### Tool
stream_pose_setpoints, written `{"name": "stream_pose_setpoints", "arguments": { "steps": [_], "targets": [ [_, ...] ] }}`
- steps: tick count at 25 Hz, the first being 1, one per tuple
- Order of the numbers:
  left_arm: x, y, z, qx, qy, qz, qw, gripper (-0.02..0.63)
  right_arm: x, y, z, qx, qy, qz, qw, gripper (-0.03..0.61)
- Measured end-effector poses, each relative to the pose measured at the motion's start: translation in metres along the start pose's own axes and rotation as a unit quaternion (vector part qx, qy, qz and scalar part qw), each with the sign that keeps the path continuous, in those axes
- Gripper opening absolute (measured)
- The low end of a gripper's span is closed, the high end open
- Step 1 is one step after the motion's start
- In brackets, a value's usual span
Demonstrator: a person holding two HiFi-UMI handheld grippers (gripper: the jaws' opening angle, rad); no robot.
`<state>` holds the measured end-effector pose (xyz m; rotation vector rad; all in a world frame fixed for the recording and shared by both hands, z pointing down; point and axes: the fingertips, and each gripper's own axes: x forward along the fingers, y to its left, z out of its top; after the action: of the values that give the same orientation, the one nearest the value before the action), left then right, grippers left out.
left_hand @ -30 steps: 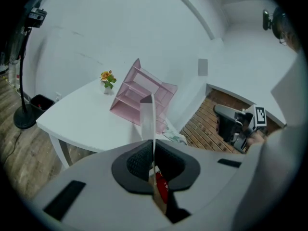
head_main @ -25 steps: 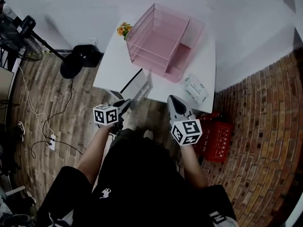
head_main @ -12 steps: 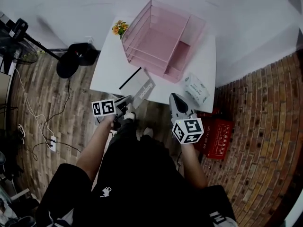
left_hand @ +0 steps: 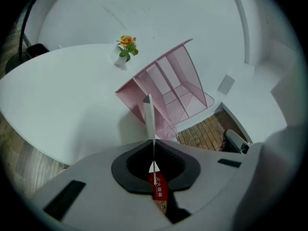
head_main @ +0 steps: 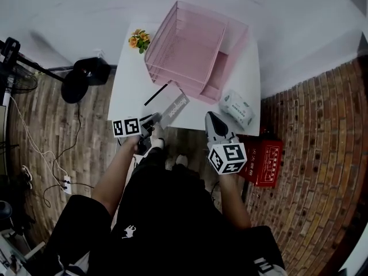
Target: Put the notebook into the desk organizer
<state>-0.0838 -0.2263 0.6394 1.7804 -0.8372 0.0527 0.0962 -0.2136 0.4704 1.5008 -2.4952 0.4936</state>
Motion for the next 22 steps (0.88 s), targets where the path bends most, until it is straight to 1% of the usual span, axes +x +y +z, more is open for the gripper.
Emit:
{"name": "stream_pose_setpoints", "arguments": {
  "steps": [4, 9, 11, 13, 15, 17, 22],
  "targets": [
    [0.002, 0.017, 0.012, -0.015, -0.013, 0.011, 0.9998, 0.011, 0.007, -0.003, 0.0, 0.002, 0.006, -0.015, 1.0, 0.003],
    [0.002, 0.04, 0.016, -0.069, -0.048, 0.029, 0.996, 0.011, 0.012, -0.005, -0.004, 0.004, 0.013, -0.028, 0.999, 0.003],
    [0.005, 0.045, 0.014, -0.091, -0.059, 0.032, 0.9936, 0.011, 0.014, -0.003, -0.004, 0.004, 0.015, -0.03, 0.999, 0.002],
    [0.01, 0.046, 0.012, -0.104, -0.066, 0.035, 0.9918, 0.011, 0.016, 0.0, -0.004, 0.002, 0.016, -0.032, 0.999, 0.003],
    [0.016, 0.044, 0.012, -0.105, -0.07, 0.042, 0.9911, 0.011, 0.017, 0.001, -0.004, 0.001, 0.018, -0.033, 0.999, 0.003],
    [0.022, 0.043, 0.011, -0.098, -0.073, 0.056, 0.991, 0.011, 0.016, 0.0, -0.006, 0.002, 0.021, -0.036, 0.999, 0.003],
    [0.035, 0.044, 0.012, -0.06, -0.082, 0.109, 0.9888, 0.013, 0.019, -0.001, -0.018, 0.007, 0.033, -0.037, 0.999, 0.003]
  ]
}}
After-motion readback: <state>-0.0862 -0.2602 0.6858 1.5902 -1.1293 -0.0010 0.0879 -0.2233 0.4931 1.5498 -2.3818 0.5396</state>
